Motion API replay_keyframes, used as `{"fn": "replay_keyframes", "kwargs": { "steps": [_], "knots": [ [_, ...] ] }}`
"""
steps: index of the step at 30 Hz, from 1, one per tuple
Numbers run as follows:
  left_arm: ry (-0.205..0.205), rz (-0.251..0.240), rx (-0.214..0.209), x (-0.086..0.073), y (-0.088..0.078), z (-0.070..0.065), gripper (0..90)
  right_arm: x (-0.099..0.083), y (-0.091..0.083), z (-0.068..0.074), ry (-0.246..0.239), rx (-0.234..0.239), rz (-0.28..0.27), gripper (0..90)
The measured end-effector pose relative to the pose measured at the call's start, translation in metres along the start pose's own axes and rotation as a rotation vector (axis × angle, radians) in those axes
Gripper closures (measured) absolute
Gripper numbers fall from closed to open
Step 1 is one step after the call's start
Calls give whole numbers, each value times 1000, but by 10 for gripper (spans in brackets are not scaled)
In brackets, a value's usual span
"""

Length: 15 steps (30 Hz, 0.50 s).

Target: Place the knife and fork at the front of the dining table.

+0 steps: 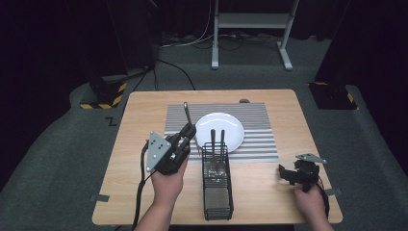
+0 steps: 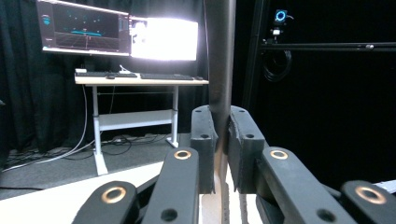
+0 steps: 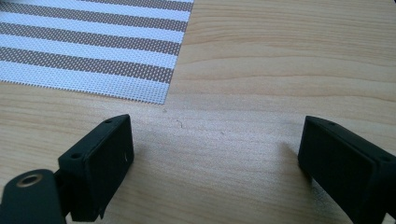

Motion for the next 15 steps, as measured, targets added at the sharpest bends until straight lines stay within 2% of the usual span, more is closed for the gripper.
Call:
{"fn": "replay_keyframes", "kwargs": {
  "steps": [4,7,9,13,15],
  "knots": [
    [13,17,19,-2,-2,6,814,0,0,0,0,0,0,102],
    [3,38,30,-8,-3,14,814,0,0,0,0,0,0,102],
    [-2,60,39,-16,-2,21,814,0,0,0,0,0,0,102],
    [-10,81,45,-26,-1,27,814,0,0,0,1,0,0,102],
    [-12,101,52,-37,2,32,814,0,0,0,1,0,0,102]
  ]
}}
Point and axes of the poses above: each handheld gripper's, and its own axes: y roughly forward along the jaws, x roughly out of its top, z roughly to its left, the point moved 3 cm from there along y, roughly forward along the jaws, and after that the axes turned 1 degree about -z, right-handed, at the moved point
